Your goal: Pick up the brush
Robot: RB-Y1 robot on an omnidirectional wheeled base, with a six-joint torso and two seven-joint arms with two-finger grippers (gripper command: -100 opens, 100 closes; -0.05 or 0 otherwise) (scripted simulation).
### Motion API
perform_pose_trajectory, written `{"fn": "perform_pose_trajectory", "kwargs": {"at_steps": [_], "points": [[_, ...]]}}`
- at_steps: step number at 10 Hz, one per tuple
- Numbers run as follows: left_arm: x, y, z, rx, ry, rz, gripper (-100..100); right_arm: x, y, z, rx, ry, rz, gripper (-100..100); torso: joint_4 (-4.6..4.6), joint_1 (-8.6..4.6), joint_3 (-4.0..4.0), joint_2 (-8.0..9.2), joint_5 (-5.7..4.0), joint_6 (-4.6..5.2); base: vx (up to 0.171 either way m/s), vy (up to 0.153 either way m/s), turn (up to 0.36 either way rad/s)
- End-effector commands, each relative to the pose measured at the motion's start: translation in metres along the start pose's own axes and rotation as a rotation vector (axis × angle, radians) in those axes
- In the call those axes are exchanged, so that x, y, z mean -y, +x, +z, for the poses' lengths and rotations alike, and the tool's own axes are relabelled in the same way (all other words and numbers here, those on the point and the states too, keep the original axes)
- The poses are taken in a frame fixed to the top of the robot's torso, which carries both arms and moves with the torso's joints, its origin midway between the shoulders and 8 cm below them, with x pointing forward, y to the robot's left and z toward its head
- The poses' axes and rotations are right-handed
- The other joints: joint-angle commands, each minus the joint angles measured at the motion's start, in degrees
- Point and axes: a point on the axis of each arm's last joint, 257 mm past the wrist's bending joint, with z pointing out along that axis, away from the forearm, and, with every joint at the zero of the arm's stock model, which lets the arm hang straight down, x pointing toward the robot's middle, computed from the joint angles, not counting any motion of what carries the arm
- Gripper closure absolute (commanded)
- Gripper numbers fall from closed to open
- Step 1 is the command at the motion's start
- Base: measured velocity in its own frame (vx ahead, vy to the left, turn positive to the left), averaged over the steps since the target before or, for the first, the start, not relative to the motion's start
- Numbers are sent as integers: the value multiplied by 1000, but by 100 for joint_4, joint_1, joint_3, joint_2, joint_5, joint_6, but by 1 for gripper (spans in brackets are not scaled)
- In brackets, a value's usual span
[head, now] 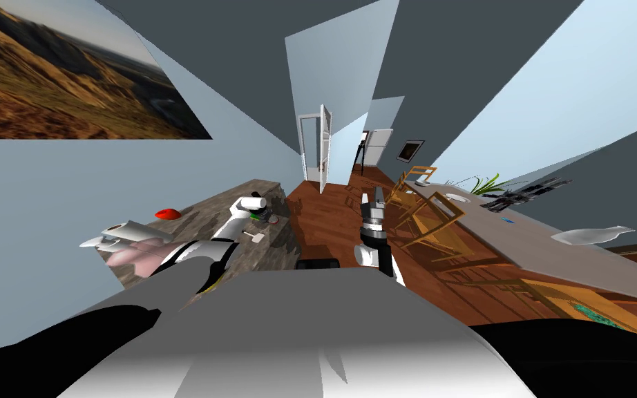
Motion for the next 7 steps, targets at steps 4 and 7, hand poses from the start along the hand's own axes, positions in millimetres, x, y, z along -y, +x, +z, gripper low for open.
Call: {"fn": "perform_pose_trajectory", "kwargs": {"at_steps": [4,7], "points": [[0,0,0,0,-1,0,100,0,0,0,0,0,0,0,-2,1,-6,-10,0,1,0,0,0],[-17,9,1,-27,-17,39,100,0,0,0,0,0,0,0,-3,-8,-14,-27,-3,-6,81,-28,131]]}}
